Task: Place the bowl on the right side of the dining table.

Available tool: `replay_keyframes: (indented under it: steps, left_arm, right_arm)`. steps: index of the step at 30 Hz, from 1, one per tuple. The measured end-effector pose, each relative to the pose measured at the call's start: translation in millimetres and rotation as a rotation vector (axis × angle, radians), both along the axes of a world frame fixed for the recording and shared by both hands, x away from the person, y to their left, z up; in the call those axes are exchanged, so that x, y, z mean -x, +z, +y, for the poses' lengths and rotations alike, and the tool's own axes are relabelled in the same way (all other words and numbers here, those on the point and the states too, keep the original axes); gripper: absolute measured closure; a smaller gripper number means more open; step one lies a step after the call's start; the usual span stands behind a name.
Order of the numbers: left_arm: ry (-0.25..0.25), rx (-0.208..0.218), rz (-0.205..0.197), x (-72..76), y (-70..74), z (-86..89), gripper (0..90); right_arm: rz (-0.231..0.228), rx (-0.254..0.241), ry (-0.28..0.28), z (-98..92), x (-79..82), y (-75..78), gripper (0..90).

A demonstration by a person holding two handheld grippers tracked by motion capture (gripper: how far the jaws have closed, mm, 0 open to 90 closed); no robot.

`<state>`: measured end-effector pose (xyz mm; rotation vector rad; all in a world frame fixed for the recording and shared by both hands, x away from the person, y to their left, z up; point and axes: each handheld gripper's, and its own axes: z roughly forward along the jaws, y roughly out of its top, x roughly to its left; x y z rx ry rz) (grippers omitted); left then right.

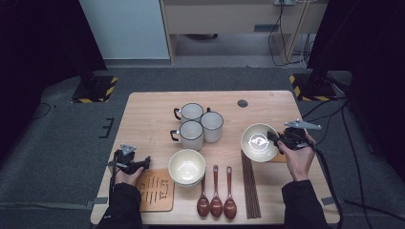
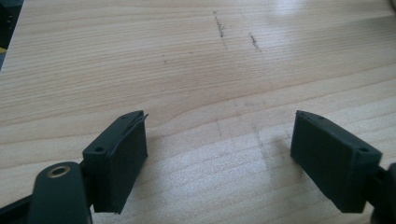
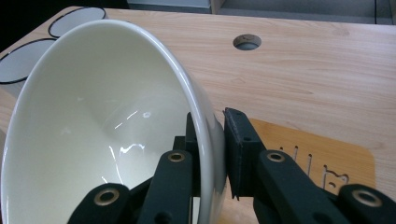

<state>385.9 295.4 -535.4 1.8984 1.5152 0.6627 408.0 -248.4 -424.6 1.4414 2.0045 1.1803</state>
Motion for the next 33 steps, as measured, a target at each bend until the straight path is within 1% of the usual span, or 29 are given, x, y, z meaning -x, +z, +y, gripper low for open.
replay_keyframes:
  steps: [8, 17, 19, 22, 33]
  left_arm:
    - [0.013, -0.001, 0.006, -0.5, -0.2, 0.3, 14.0]
    - [0.032, -0.003, 0.017, -1.3, -0.7, 1.0, 9.1]
    - [0.038, -0.009, 0.025, -1.8, -0.7, 1.2, 7.0]
    - [0.046, -0.002, 0.027, -2.3, -1.1, 1.4, 4.4]
    - [0.064, -0.004, 0.037, -2.8, -1.4, 1.6, 1.0]
  right_arm:
    - [0.010, -0.005, -0.035, -11.2, -5.4, -4.8, 80.7]
    - [0.036, -0.003, -0.073, -22.9, -12.6, -14.1, 80.7]
    - [0.037, 0.000, -0.078, -26.0, -14.3, -16.1, 80.7]
    - [0.050, 0.004, -0.092, -30.0, -16.8, -19.8, 80.7]
    - [0.073, 0.010, -0.133, -41.0, -25.0, -30.4, 80.7]
